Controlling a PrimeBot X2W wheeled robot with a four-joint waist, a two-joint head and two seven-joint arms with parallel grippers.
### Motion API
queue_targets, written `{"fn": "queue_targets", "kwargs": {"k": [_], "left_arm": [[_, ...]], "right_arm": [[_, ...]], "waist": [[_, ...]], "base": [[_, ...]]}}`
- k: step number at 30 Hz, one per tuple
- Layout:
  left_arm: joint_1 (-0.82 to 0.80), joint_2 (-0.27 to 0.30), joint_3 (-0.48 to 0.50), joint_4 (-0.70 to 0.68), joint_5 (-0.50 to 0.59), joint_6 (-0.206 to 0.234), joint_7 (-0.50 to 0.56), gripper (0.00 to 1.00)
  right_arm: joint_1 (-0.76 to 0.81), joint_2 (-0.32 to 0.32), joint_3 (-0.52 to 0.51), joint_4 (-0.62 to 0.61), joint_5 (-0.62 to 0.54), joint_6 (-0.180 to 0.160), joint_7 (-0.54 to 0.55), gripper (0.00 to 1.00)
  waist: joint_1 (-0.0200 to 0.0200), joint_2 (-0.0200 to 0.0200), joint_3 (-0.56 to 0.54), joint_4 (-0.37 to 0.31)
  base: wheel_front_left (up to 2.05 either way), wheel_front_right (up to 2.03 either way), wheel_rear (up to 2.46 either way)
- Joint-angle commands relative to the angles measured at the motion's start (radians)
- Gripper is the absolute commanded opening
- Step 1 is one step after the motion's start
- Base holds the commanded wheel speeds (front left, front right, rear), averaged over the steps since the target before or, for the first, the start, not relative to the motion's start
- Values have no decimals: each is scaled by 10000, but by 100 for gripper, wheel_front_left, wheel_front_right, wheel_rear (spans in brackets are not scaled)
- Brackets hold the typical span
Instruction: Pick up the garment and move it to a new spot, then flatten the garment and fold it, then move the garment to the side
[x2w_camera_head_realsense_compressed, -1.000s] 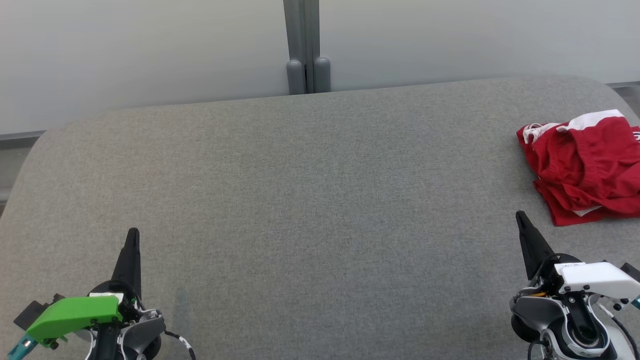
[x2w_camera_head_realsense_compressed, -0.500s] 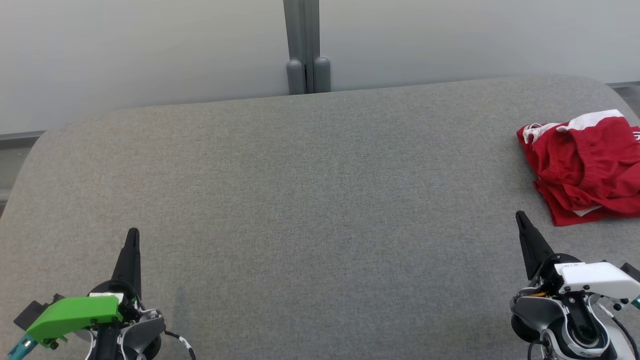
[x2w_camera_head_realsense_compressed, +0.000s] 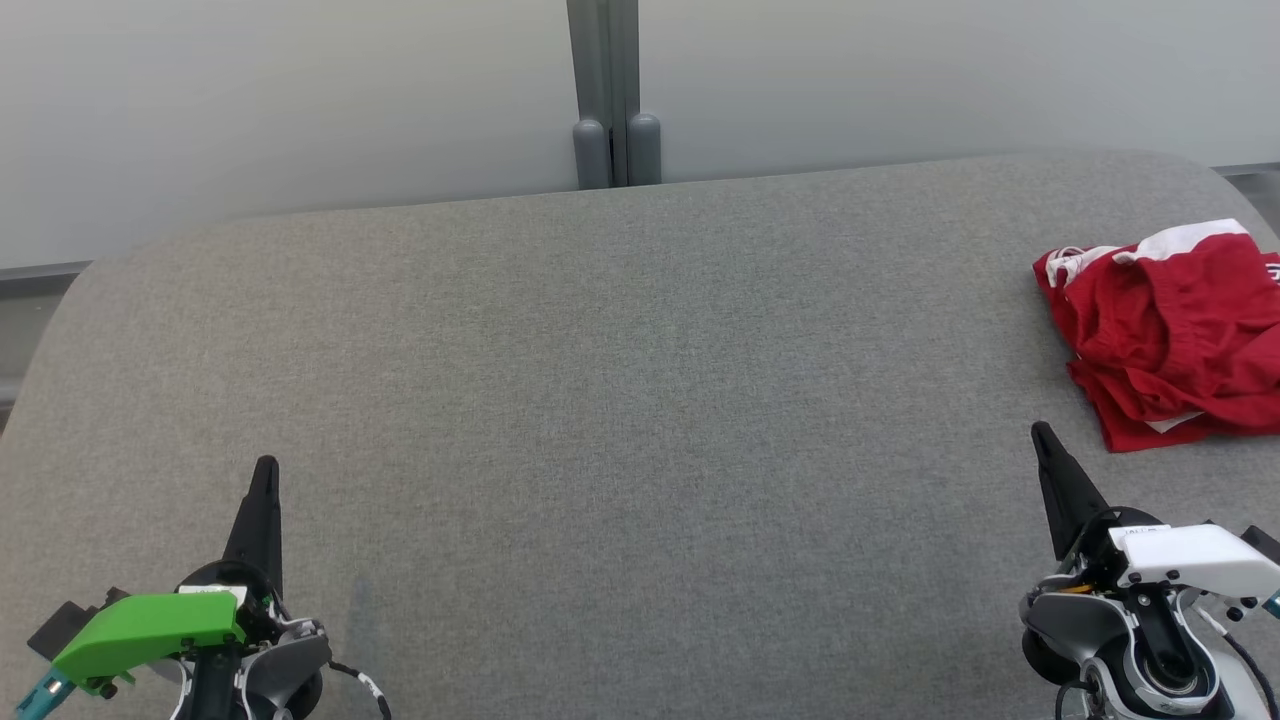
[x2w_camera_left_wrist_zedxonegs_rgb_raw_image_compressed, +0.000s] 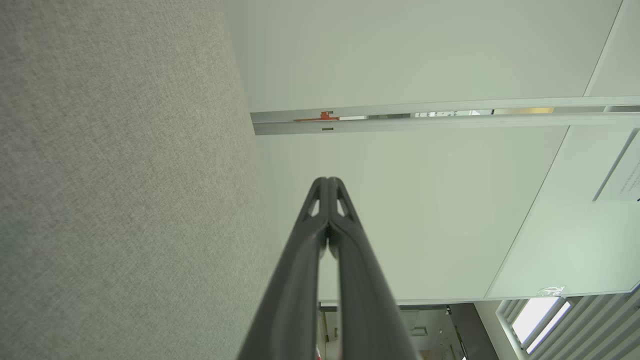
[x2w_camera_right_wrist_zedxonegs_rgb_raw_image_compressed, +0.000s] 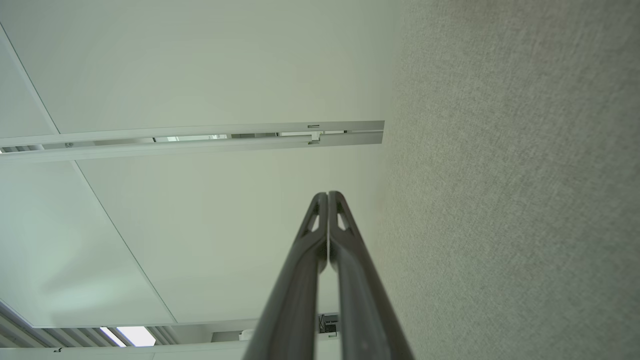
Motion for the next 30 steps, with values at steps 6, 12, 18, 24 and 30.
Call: {"fn": "queue_targets", "kwargs": {"k": [6, 12, 18, 24, 30], "left_arm": [[-106, 73, 29, -21, -28, -40, 46, 0], [-106, 73, 29, -21, -28, -40, 46, 0], [-106, 73, 29, -20, -28, -40, 46, 0], [-106, 73, 29, -20, -28, -40, 46, 0], [-106, 72, 28, -20, -28, -40, 45, 0]], "right_arm": [[87, -3, -20, -53, 68, 4, 43, 0], [87, -3, -20, -53, 68, 4, 42, 0], [87, -3, -20, -53, 68, 4, 42, 0], [87, -3, -19, -53, 68, 4, 42, 0], [87, -3, -19, -53, 69, 4, 42, 0]], "waist": [[0, 0, 0, 0], [0, 0, 0, 0], [0, 0, 0, 0], [0, 0, 0, 0], [0, 0, 0, 0]], "base": [[0, 0, 0], [0, 0, 0], [0, 0, 0], [0, 0, 0], [0, 0, 0]]}}
